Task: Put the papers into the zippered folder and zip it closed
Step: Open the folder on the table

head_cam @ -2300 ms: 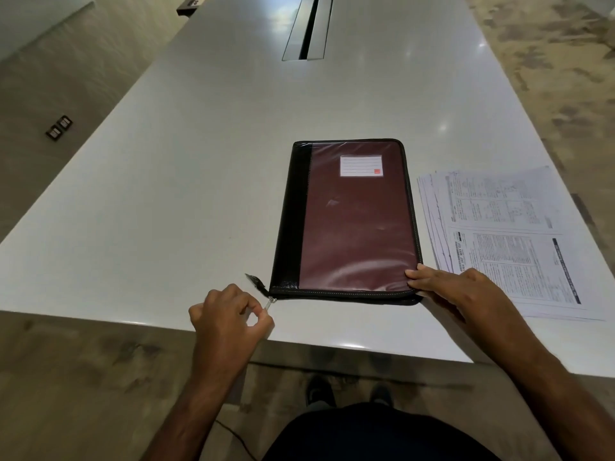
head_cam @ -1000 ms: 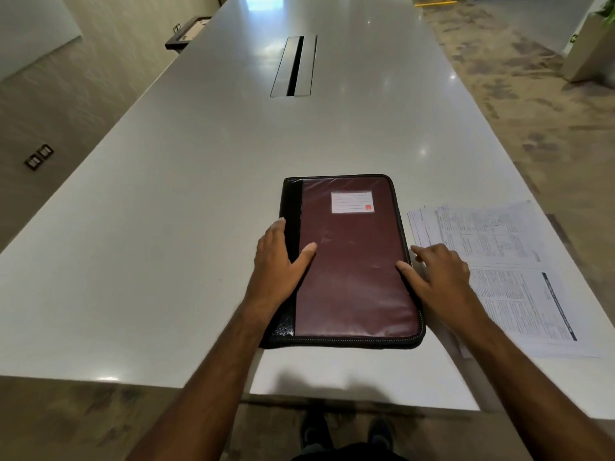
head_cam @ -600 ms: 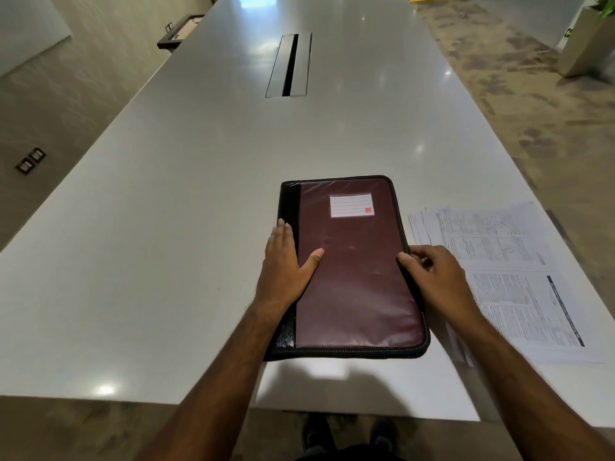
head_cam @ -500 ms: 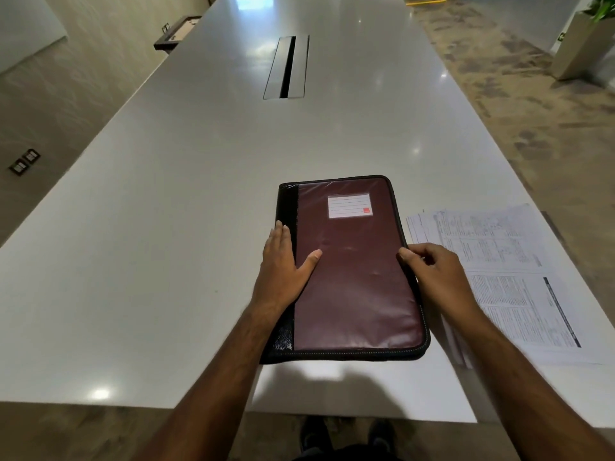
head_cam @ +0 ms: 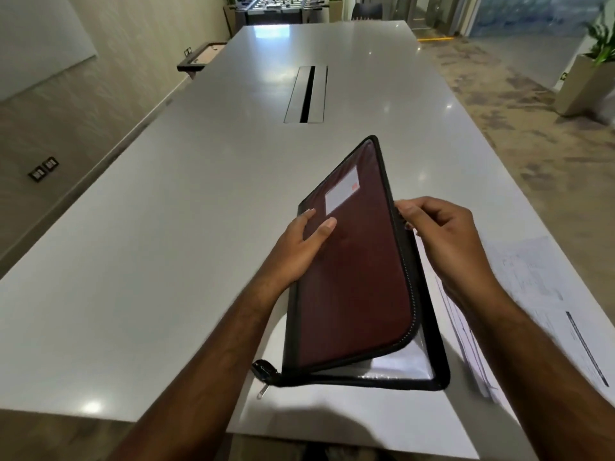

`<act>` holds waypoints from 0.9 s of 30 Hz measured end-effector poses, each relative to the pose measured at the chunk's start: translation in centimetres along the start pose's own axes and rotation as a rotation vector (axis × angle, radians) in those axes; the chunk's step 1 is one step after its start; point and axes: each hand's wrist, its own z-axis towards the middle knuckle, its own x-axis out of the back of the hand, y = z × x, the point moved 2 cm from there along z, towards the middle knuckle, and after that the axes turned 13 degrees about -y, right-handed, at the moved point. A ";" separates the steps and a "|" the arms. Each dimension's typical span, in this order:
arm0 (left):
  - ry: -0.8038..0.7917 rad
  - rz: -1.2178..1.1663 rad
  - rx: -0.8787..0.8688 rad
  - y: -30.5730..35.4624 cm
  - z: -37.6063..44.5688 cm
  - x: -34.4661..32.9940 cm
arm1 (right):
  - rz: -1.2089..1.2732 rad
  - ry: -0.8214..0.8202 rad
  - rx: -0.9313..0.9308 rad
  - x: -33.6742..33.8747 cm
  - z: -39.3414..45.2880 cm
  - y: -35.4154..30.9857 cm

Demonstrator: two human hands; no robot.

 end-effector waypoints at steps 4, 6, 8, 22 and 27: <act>-0.004 -0.129 -0.101 3.5 -0.6 2.4 | -0.038 -0.089 0.123 -2.7 1.9 -3.0; -0.035 -0.216 -0.147 5.0 -1.3 3.6 | -0.114 -0.157 0.153 -4.4 2.9 -4.2; -0.051 -0.256 -0.169 6.1 -2.3 4.9 | -0.166 -0.223 0.166 -6.2 3.7 -5.1; 0.038 -0.236 -0.098 2.2 -7.9 16.4 | -0.298 -0.515 0.289 -18.8 6.6 -6.2; 0.129 -0.113 -0.011 -1.7 -8.9 20.4 | -0.543 -0.511 0.232 -21.2 7.0 -2.5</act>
